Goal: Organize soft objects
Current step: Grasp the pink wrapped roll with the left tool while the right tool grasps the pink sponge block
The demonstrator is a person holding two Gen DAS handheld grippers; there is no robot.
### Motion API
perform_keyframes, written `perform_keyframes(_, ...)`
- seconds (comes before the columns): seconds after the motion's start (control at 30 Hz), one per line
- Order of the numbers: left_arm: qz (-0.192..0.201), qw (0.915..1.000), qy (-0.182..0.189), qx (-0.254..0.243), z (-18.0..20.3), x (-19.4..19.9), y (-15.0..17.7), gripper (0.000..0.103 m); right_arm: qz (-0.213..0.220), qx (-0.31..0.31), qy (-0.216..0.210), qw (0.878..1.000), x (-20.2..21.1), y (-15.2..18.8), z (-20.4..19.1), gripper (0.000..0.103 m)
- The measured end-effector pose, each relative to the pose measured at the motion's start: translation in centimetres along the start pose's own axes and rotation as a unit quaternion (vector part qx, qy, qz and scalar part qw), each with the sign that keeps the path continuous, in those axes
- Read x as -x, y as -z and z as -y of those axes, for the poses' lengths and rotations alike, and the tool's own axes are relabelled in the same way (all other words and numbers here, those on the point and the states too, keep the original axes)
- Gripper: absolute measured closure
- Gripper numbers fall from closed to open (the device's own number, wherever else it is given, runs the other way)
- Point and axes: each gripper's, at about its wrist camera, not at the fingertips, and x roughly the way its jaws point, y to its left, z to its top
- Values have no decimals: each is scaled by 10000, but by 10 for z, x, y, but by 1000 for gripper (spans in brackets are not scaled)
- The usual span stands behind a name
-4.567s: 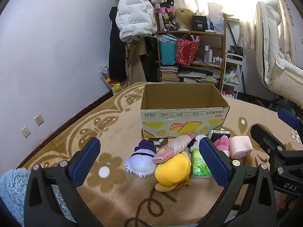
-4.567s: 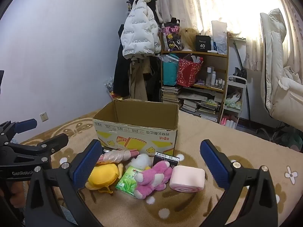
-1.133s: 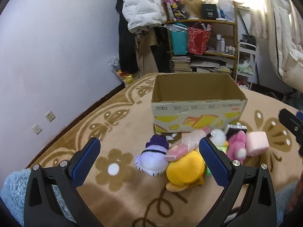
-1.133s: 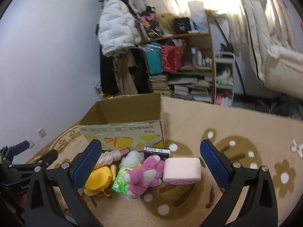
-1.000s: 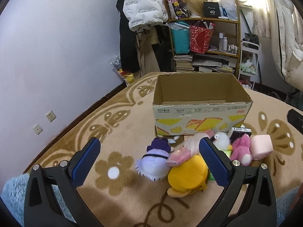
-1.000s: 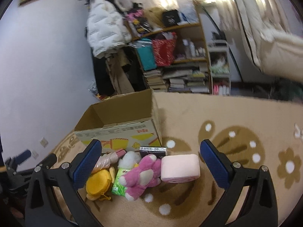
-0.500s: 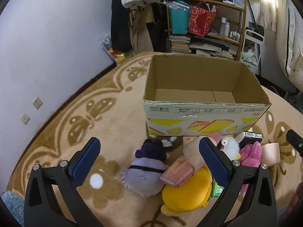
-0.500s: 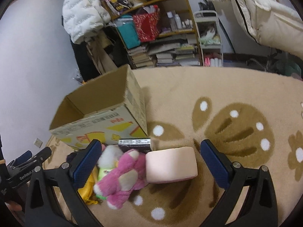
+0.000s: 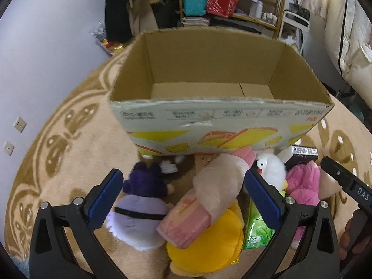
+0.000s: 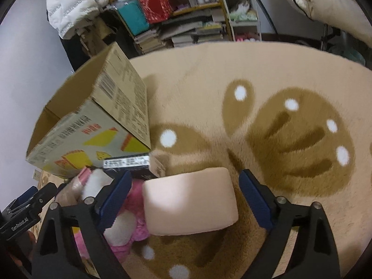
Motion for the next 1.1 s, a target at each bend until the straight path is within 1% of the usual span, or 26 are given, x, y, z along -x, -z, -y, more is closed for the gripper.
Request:
perform_keyframes(0.1, -112, 9998, -16, -139, 8, -10, 1, 0, -135, -27, 79, 9999, -7, 2, 2, 7)
perform_keyframes(0.3, -341, 9993, 128, -126, 14, -24, 4, 0, -304, -27, 91, 9995, -14, 5, 2, 7)
perform_keyframes(0.5, -488, 9986, 88, -207, 19, -36, 5, 0, -402, -28, 111, 9991, -20, 5, 2, 7)
perform_keyframes(0.57, -487, 9985, 56, -245, 20, -37, 6, 0, -404, -13, 123, 9991, -21, 7, 3, 10)
perform_keyframes(0.77, -477, 9980, -50, -422, 27, -36, 9, 0, -412, -13, 105, 9991, -22, 7, 1, 10)
perform_keyframes(0.83, -467, 9980, -49, -432, 29, -35, 10, 0, -400, -40, 98, 9991, -22, 7, 2, 10)
perform_keyframes(0.93, -453, 9981, -40, -424, 31, -33, 11, 0, -402, -109, 70, 9991, -22, 5, 6, 14)
perform_keyframes(1.0, -428, 9982, -14, -414, 28, -34, 12, 0, -403, -113, 51, 9991, -21, 4, 8, 14)
perform_keyframes(1.07, -428, 9981, 88, -425, 23, -36, 12, 5, -411, -79, 75, 9991, -22, 3, 7, 14)
perform_keyframes(1.1, -432, 9981, 134, -429, 22, -36, 12, 12, -414, -66, 82, 9991, -22, 3, 7, 14)
